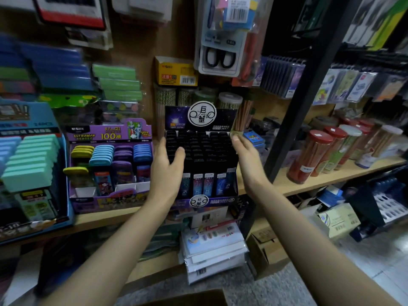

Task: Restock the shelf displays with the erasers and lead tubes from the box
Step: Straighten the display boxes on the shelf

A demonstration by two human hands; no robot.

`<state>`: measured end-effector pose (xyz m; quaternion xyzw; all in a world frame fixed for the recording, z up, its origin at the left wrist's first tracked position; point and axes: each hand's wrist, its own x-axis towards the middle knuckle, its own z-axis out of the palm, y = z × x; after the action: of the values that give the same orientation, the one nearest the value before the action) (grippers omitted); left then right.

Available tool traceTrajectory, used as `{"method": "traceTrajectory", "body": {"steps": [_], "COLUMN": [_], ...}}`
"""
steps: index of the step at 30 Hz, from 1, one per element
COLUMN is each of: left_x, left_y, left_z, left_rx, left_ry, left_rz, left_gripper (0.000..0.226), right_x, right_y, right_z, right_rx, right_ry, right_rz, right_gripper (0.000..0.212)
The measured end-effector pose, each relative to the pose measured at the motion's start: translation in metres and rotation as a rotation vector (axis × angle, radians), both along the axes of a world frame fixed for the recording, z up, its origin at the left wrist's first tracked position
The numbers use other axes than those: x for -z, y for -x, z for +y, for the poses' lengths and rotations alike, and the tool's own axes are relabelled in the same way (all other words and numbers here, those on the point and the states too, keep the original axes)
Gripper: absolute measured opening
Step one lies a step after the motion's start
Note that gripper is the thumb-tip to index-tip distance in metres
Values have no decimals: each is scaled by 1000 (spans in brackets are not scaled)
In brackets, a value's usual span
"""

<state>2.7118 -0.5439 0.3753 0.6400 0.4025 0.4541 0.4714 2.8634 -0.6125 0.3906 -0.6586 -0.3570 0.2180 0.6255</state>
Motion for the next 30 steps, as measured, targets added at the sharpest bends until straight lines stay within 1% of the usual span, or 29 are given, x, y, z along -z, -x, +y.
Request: {"method": "traceTrajectory", "body": {"steps": [3, 7, 9, 12, 15, 17, 19, 21, 25, 30], "left_x": [6, 9, 9, 9, 3, -6, -11, -11, -7, -8], "left_y": [-6, -16, -18, -16, -12, -14, -18, -20, -19, -21], "left_z": [-3, -8, -8, -5, 2, 9, 15, 15, 11, 12], "left_rx": [-15, -84, -79, -56, -78, -86, -88, -98, -158, -128], "left_ry": [17, 3, 18, 10, -120, -138, -87, -77, -59, -58], "left_rz": [-71, -56, -50, -3, 32, 44, 81, 113, 35, 44], "left_gripper": [55, 56, 58, 61, 60, 57, 54, 53, 47, 48], "right_x": [8, 9, 6, 4, 2, -1, -2, 0, 3, 5], "right_y": [5, -2, -7, -13, -24, -25, -19, -11, -7, -11], "right_z": [16, 28, 32, 30, 23, 23, 26, 30, 33, 34], "right_rx": [-40, -78, -106, -166, -178, -171, -176, -167, -115, -141], "right_ry": [-29, -70, -60, -8, 19, 12, 5, -10, -33, -14], "right_rz": [93, 135, 118, 36, -111, -155, -119, -87, -48, -35], "right_gripper": [50, 49, 48, 49, 52, 51, 48, 45, 44, 47]}}
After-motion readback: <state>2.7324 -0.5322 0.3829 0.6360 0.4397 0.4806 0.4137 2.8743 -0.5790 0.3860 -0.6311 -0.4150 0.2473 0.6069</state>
